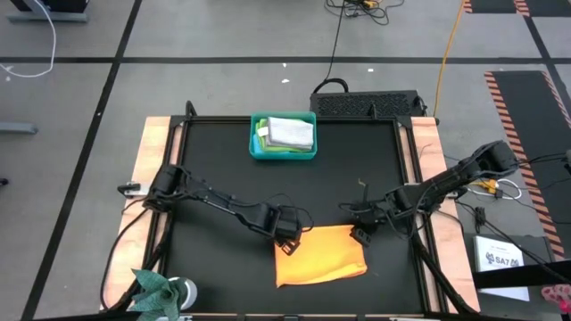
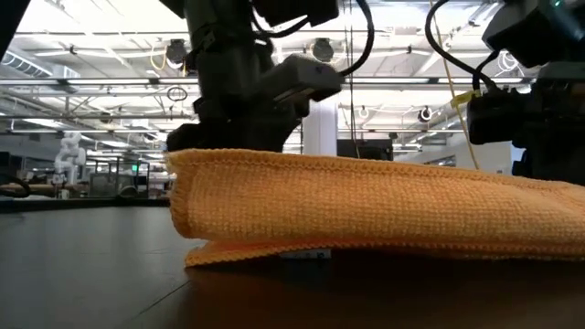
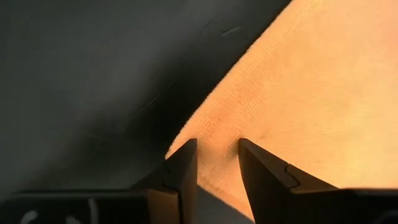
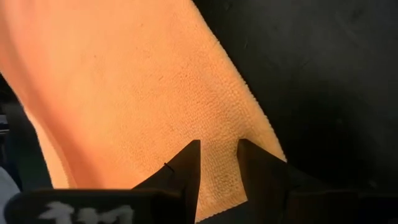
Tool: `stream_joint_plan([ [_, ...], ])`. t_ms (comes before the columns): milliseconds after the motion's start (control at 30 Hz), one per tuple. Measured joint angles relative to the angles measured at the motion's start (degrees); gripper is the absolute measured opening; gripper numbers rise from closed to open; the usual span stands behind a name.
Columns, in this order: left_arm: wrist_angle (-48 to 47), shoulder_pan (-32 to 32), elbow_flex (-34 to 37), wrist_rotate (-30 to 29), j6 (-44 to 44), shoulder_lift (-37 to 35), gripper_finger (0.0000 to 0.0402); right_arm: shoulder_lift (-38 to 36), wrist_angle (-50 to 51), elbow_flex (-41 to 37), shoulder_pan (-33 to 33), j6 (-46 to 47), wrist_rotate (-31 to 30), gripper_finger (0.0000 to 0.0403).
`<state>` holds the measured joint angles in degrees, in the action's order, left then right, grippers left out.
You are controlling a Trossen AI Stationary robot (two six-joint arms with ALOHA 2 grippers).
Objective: Fold microfiber towels
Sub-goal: Fold the orange microfiber towel
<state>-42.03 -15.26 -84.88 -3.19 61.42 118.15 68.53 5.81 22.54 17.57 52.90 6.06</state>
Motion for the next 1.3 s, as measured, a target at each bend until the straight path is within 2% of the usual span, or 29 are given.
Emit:
stream_joint_plan([
  [200,0.5,-0.2,3.1,-5.6,1.8,-0.1,0.0117,0.1,-0.8,0.0,-1.2,-2.4,-1.9,0.01],
  [500,0.6,2.7,5.2,-10.4,0.0,-0.3,0.0117,0.1,-0.6,0.0,-6.3,-10.0,-2.9,0.01],
  [767,1.4,5.4,5.2,-9.9,-3.3,-0.2,0.0117,-6.3,-1.0,0.9,-10.2,-11.2,8.8,0.01],
  [967,1.9,5.5,5.2,-9.5,-3.3,-0.1,0.0117,-11.1,0.2,1.1,-6.9,-5.8,10.6,0.01],
  [1300,2.1,5.4,5.3,-9.4,-2.5,-0.1,0.0117,-5.6,4.2,1.1,-0.3,-2.6,10.6,0.01],
])
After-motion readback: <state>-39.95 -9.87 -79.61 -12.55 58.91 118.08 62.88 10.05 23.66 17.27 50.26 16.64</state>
